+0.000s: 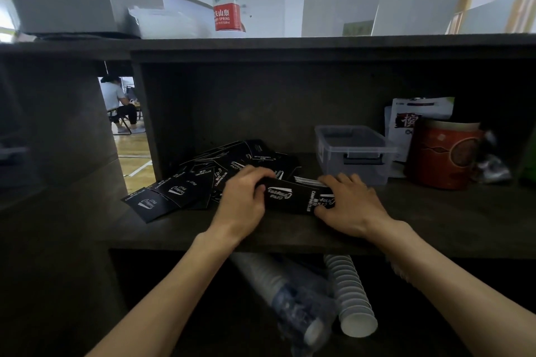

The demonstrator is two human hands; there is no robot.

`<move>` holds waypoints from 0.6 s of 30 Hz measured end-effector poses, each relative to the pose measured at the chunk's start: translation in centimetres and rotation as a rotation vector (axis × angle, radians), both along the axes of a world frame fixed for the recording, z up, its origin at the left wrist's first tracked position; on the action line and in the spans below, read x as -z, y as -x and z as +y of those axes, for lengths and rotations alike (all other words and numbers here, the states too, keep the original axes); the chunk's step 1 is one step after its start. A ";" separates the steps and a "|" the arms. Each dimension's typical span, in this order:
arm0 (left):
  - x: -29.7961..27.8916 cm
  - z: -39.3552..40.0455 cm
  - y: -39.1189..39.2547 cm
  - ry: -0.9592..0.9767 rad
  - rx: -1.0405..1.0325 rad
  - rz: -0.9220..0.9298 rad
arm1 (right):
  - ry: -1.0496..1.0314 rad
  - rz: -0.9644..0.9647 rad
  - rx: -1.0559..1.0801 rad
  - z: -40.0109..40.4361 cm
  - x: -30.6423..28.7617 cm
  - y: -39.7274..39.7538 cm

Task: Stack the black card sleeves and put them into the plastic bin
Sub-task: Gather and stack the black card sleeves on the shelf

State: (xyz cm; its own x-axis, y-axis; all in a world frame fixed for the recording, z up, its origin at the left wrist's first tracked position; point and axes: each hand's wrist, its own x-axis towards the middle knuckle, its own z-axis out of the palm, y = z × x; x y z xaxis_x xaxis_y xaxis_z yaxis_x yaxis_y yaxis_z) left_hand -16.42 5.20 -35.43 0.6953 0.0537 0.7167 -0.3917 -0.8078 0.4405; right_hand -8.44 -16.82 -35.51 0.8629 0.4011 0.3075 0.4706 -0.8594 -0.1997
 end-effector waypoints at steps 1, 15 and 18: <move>0.2 -0.7 -0.3 -0.018 0.002 0.012 | 0.003 0.012 -0.004 0.0 -0.1 0.0; 2.1 -4.9 -2.4 -0.067 0.017 0.157 | 0.115 -0.079 0.066 1.2 0.3 -0.1; 2.0 -2.5 -2.5 -0.016 -0.236 0.159 | 0.080 -0.171 0.068 1.0 1.2 0.0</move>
